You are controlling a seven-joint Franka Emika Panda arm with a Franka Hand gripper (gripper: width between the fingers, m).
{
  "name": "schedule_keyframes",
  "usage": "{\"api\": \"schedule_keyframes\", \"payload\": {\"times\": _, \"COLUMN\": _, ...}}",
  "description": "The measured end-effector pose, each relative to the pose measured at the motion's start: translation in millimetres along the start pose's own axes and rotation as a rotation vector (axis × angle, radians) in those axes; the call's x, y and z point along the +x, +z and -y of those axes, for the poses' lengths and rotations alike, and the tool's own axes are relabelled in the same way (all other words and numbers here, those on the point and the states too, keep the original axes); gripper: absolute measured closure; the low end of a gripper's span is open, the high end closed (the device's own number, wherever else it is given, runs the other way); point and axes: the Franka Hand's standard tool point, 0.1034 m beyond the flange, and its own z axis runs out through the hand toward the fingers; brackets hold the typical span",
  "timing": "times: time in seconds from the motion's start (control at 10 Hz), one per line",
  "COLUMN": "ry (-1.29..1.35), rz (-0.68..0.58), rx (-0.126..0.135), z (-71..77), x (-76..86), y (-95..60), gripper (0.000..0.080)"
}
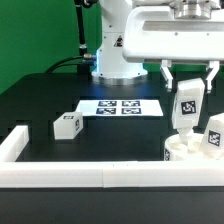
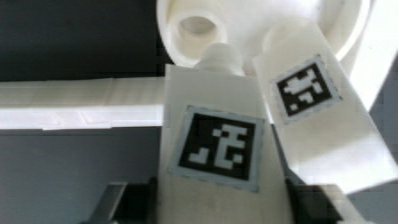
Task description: Assemble stool
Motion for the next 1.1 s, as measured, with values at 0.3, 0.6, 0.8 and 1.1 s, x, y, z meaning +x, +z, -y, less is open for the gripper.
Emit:
{"api": "schedule_keyframes", "payload": {"times": 0.3, "ry": -0.116, "rz": -0.021, "rx": -0.046, "z": -3.0, "x": 1.9, "y": 1.5, "gripper": 0.0475}}
{"api": "schedule_keyframes", "payload": {"times": 0.6, "ry": -0.108, "rz": -0.019, "rx": -0.045, "z": -2.1, "x": 0.4, "y": 2.6, "gripper": 0.0475}}
{"api": "schedule_keyframes", "payload": {"times": 0.8, "ry": -0.111, "rz": -0.027, "rx": -0.042, "z": 1.2, "x": -4.4, "y": 2.1, "gripper": 0.0475}}
{"api": "schedule_keyframes", "payload": {"times": 1.1, "ry": -0.132, "rz": -0.033, "rx": -0.051, "z": -3.4, "x": -6.3, "y": 0.5, "gripper": 0.0475}}
